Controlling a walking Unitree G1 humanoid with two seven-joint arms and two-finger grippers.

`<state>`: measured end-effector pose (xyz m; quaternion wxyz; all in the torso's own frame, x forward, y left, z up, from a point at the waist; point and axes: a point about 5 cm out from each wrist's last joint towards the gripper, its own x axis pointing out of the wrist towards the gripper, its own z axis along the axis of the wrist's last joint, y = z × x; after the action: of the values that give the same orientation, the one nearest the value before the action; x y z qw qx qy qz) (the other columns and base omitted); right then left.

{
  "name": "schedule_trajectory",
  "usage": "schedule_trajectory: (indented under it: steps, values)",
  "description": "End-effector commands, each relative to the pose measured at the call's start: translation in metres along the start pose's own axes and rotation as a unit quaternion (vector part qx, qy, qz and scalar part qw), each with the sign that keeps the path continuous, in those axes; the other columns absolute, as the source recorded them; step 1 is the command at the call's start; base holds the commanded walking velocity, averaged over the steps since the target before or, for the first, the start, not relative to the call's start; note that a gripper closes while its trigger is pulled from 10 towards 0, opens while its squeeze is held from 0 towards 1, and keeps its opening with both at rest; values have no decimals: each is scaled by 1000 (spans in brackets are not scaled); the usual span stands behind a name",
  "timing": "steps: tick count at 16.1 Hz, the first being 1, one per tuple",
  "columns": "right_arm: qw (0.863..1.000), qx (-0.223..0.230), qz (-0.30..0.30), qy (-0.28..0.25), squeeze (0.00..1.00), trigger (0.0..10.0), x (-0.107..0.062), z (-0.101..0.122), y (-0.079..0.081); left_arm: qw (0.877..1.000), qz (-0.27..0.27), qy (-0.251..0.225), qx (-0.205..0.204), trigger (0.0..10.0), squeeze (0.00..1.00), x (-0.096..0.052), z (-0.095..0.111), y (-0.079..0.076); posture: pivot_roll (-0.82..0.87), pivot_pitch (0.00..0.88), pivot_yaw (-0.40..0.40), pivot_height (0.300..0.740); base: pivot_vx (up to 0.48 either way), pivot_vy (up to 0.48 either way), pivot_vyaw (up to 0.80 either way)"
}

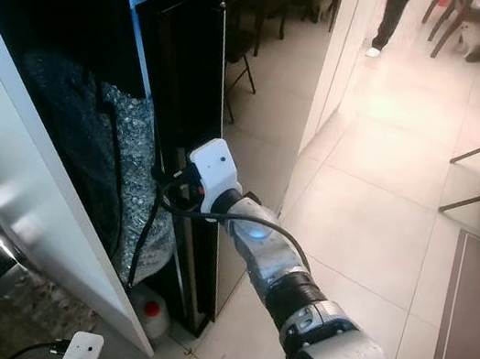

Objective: Restocking fridge

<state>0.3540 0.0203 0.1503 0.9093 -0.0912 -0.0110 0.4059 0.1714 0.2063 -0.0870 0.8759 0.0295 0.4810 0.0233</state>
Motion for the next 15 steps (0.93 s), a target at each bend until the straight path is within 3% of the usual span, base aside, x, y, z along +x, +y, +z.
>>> schedule_trajectory:
  steps: [1,4,7,9,12,13,14,15]
  values:
    - [1000,6,19,-18,0,10000,9,12,13,1000,4,3,0,10000,0,0,-2,2,-119,0,94,740,0,0,0]
    - [1000,8,17,-23,0,10000,9,12,13,1000,4,3,-1,10000,0,0,-2,2,-120,0,94,740,0,0,0]
    - [997,-9,-38,-66,0,10000,1,15,7,1000,4,4,-2,10000,0,-1,-3,2,-119,0,94,740,0,0,0]
    - [993,-7,-70,-98,0,10000,-14,12,9,1000,4,5,-1,10000,0,-1,-4,2,-121,0,93,740,0,0,0]
    - [992,13,-71,-106,0,10000,-40,4,30,1000,4,6,1,10000,0,-1,-4,2,-128,6,93,740,0,0,0]
    - [993,22,-59,-101,0,10000,-57,0,38,1000,4,6,2,10000,0,-1,-3,2,-133,7,95,740,0,0,0]
    - [992,20,-71,-99,0,10000,-64,-1,36,1000,4,6,2,10000,0,-1,-3,2,-137,6,97,740,0,0,0]
    - [990,18,-111,-87,0,10000,-75,-5,23,1000,4,6,4,10000,0,-1,-3,3,-141,6,98,740,0,0,0]
